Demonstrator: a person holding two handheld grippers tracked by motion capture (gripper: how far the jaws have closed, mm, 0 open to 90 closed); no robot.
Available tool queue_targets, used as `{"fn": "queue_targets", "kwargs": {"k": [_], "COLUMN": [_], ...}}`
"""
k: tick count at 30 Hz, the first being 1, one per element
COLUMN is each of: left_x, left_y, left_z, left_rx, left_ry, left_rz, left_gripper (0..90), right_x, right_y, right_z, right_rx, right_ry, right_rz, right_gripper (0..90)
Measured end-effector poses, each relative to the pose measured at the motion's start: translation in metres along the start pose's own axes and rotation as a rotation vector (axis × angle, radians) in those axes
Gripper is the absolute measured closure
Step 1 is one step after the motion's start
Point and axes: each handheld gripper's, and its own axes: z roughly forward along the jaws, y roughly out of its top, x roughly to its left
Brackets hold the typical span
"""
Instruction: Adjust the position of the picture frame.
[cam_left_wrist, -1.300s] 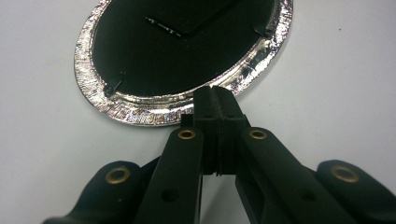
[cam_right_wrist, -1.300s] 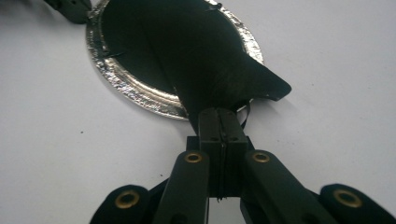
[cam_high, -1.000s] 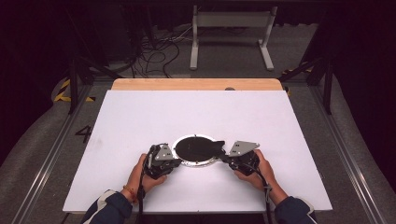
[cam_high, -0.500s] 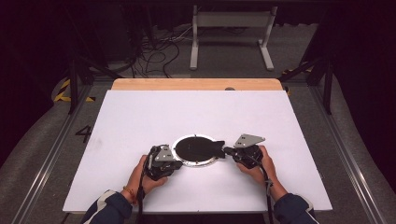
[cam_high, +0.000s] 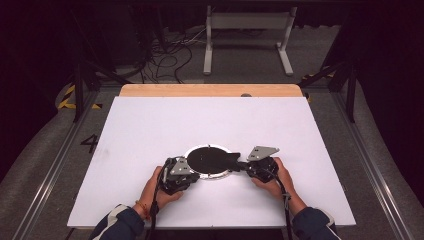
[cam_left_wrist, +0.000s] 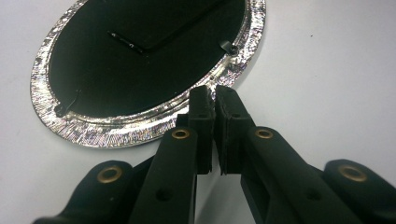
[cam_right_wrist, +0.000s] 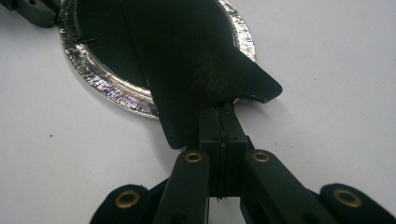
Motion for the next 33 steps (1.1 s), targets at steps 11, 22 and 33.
{"fn": "queue_targets", "kwargs": {"k": [11,22,33], "left_x": [0.015,0.027,0.008], "left_y": [-0.004,-0.003,0.002], "left_z": [-0.005,-0.004,-0.006], "left_rx": [0.013,0.006,-0.036], "left_ry": [0.010,0.020,-0.057], "left_rz": [-0.019,-0.061,-0.031], "left_gripper": [89.8,90.0,90.0], "right_x": [0.022,0.030,-0.012], "right_y": [0.000,0.008,0.012], "right_z": [-0.004,-0.009,0.003], "right_rx": [-0.004,0.018,-0.030], "right_ry": [0.019,0.057,-0.090], "right_rz": [-0.069,-0.126,0.012], "right_gripper": [90.0,90.0,90.0]}}
